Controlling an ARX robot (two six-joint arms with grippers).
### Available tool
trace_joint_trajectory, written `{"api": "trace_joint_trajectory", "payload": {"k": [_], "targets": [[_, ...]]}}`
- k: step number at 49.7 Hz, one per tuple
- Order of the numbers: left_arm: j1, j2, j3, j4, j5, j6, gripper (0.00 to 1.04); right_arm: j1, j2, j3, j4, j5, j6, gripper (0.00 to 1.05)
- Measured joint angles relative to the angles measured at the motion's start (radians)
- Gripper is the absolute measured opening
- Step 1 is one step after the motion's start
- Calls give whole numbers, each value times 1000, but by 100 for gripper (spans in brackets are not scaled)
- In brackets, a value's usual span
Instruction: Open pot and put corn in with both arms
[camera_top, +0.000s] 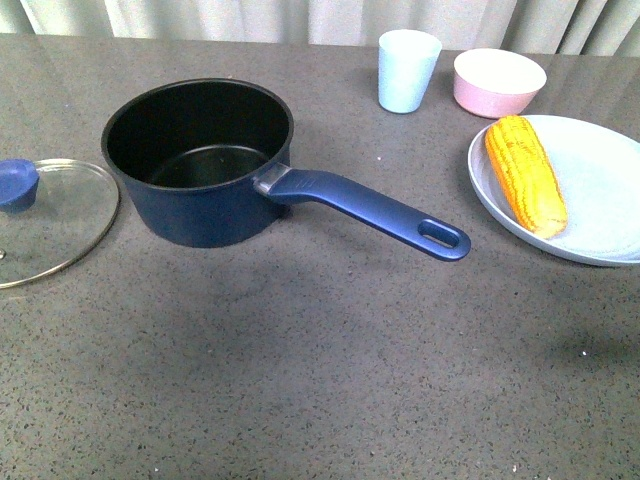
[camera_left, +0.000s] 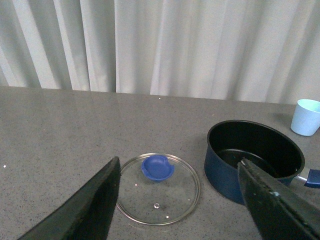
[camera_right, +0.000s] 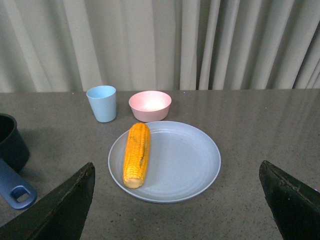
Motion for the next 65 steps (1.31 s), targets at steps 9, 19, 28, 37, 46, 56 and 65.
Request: {"api": "trace_joint_trajectory", "payload": {"k": [9, 19, 28, 37, 46, 56, 65], "targets": [[0, 0, 0, 0, 0, 2, 96, 0, 0, 0, 0, 0, 0, 96], [0, 0, 0, 0, 0, 2, 96, -9, 65, 51, -137, 3, 58, 96], [0, 0, 0, 0, 0, 2, 96, -181, 567, 278, -320, -107, 135, 96], [0, 0, 0, 0, 0, 3, 96, -182, 865, 406, -108, -121, 73, 96], [0, 0, 0, 0, 0, 3, 96, -107, 1215, 567, 63, -64, 8, 96], [0, 0, 0, 0, 0, 2, 96, -17, 1561, 780, 97, -63, -9, 96], [0, 0, 0, 0, 0, 3, 96, 44, 1746, 925, 84, -43, -7, 96]]}}
